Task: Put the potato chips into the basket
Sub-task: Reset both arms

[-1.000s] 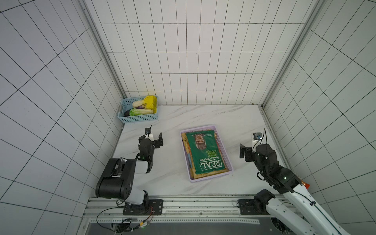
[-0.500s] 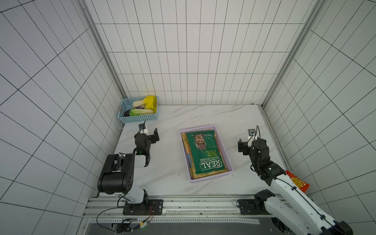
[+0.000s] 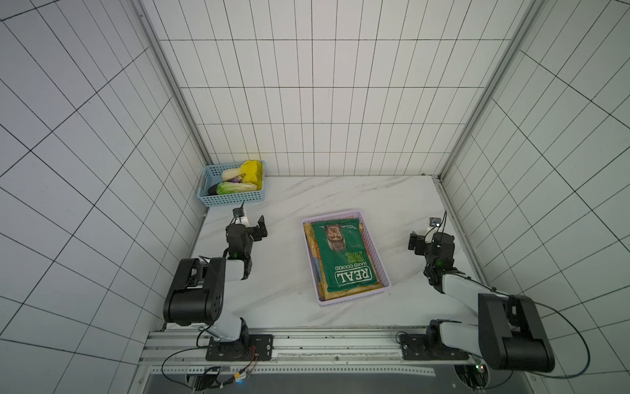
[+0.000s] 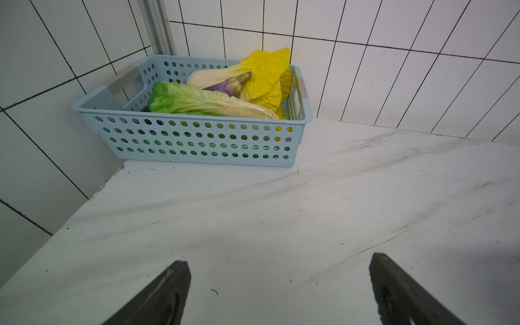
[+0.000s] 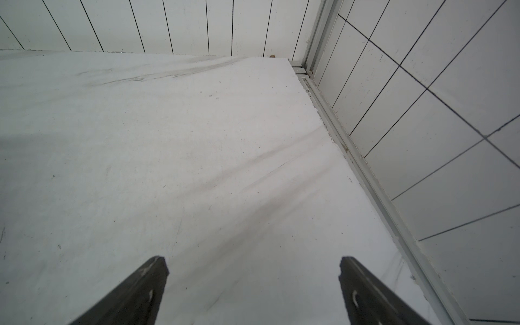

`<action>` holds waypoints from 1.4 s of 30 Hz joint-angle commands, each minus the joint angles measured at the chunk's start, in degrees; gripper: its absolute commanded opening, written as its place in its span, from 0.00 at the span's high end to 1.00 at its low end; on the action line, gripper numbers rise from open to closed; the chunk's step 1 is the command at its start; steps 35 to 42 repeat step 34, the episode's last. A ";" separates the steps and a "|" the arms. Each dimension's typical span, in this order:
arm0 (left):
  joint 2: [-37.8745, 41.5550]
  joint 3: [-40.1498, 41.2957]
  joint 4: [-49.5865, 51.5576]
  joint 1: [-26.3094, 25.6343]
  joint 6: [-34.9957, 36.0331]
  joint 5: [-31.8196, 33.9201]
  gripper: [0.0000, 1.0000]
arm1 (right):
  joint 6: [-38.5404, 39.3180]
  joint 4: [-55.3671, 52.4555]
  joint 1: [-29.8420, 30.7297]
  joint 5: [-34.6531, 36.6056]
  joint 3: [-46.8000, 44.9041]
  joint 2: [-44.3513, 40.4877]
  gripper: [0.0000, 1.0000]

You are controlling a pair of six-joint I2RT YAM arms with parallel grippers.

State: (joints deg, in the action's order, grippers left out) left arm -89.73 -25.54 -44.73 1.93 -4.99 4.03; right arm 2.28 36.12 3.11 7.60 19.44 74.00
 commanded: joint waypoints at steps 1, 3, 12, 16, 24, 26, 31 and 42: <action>0.37 -0.12 0.52 0.07 -0.28 -0.56 0.02 | -1.16 12.84 -1.58 -5.92 -0.97 4.50 0.01; 0.38 -0.12 0.52 0.02 -0.28 -0.52 0.02 | -0.84 18.53 -1.98 -6.78 -1.37 9.54 0.01; 0.44 -0.16 0.59 0.02 -0.32 -0.61 0.02 | -2.72 11.56 -3.12 -5.35 4.80 14.17 0.01; 0.44 -0.19 0.61 0.00 -0.37 -0.60 0.02 | -2.81 11.07 -3.11 -5.32 4.84 14.07 0.01; 0.41 -0.20 0.61 0.05 -0.36 -0.63 0.02 | -2.81 10.70 -3.13 -5.23 4.93 14.06 0.01; 0.44 -0.13 0.59 0.03 -0.35 -0.60 0.02 | -2.81 10.73 -3.16 -5.22 5.04 14.07 0.01; 0.44 -0.15 0.61 0.03 -0.37 -0.60 0.03 | -3.47 9.26 -4.25 -7.58 5.87 14.38 0.01; 0.41 -0.17 0.61 0.00 -0.37 -0.61 0.02 | -3.34 9.46 -4.28 -7.51 5.53 14.07 0.01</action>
